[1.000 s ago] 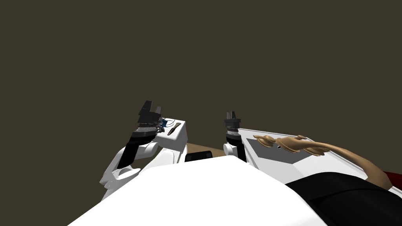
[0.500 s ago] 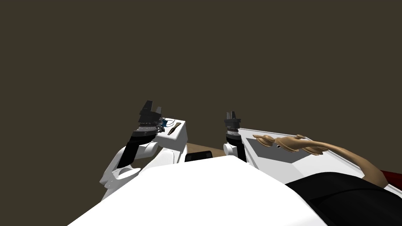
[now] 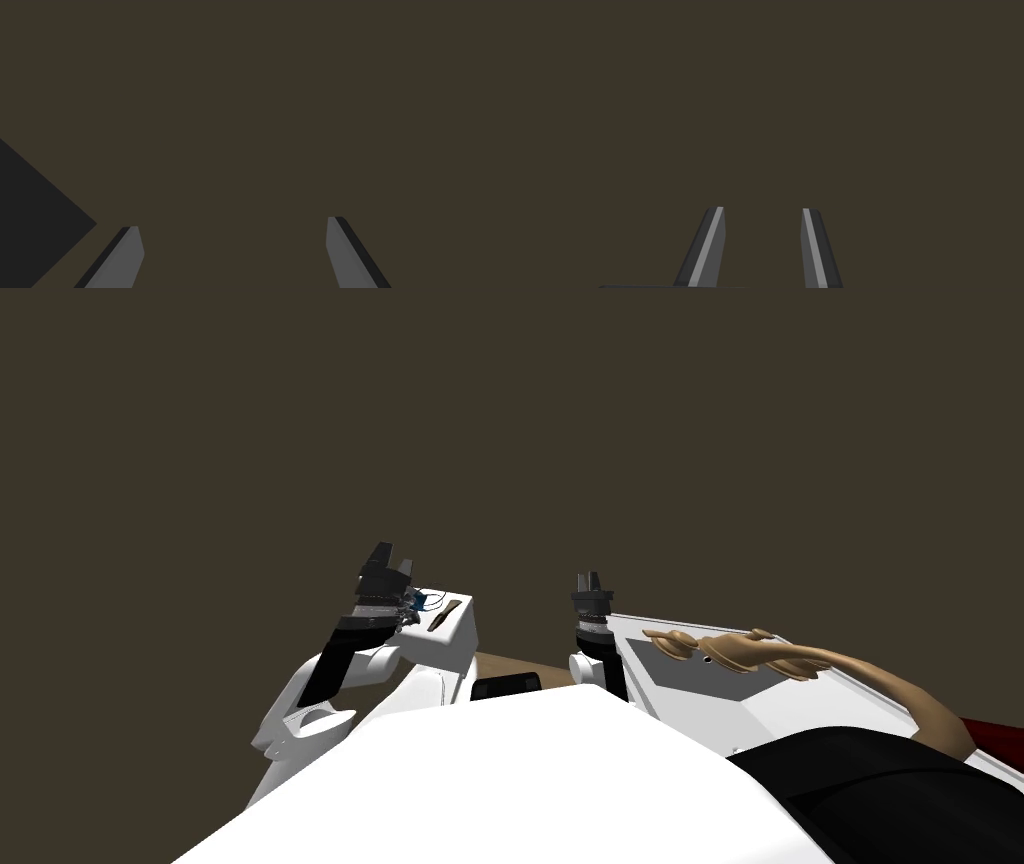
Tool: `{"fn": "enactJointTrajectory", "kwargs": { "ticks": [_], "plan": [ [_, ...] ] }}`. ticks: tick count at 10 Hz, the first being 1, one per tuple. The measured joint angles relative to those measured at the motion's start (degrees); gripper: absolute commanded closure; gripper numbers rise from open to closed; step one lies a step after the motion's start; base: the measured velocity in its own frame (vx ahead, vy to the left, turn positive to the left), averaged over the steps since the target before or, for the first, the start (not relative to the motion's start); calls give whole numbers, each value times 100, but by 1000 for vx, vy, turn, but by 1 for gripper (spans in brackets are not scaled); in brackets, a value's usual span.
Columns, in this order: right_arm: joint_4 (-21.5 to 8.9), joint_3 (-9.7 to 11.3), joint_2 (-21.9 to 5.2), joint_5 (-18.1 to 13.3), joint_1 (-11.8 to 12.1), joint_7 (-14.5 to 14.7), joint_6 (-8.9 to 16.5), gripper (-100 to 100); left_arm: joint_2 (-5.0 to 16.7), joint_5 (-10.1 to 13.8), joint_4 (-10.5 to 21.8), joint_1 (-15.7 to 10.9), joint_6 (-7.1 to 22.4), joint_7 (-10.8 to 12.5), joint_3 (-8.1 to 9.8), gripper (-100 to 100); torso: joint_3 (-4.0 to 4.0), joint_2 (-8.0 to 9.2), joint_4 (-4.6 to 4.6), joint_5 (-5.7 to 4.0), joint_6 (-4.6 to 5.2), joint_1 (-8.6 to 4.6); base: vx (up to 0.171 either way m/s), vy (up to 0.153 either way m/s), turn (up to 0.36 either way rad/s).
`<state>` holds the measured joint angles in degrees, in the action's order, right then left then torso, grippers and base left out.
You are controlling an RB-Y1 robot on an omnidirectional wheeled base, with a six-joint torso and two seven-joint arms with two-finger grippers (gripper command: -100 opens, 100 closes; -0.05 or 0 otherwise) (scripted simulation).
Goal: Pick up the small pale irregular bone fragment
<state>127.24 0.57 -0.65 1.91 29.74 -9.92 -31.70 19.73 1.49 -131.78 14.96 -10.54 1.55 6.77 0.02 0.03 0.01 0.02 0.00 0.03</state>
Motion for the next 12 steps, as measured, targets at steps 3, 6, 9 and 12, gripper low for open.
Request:
{"fn": "enactJointTrajectory", "kwargs": {
  "ticks": [3,6,9,12],
  "plan": [
    [0,0,0,0,0,0,0,0,19,7,21,-8,5,13,15,-100,-1,-2,-1,-2,-1,-7,-8,-3,24],
    [0,0,0,0,0,0,0,0,20,8,21,-8,6,14,17,-100,4,6,1,-1,0,-3,-16,2,9],
    [0,1,1,0,-2,0,0,0,229,123,204,-51,227,81,-1,-100,25,45,9,-7,1,-32,-148,-99,-21],
    [0,2,2,0,-3,0,0,0,592,342,607,-104,660,175,-93,-100,52,90,20,-17,1,-74,-206,-166,-23]
  ]
}}
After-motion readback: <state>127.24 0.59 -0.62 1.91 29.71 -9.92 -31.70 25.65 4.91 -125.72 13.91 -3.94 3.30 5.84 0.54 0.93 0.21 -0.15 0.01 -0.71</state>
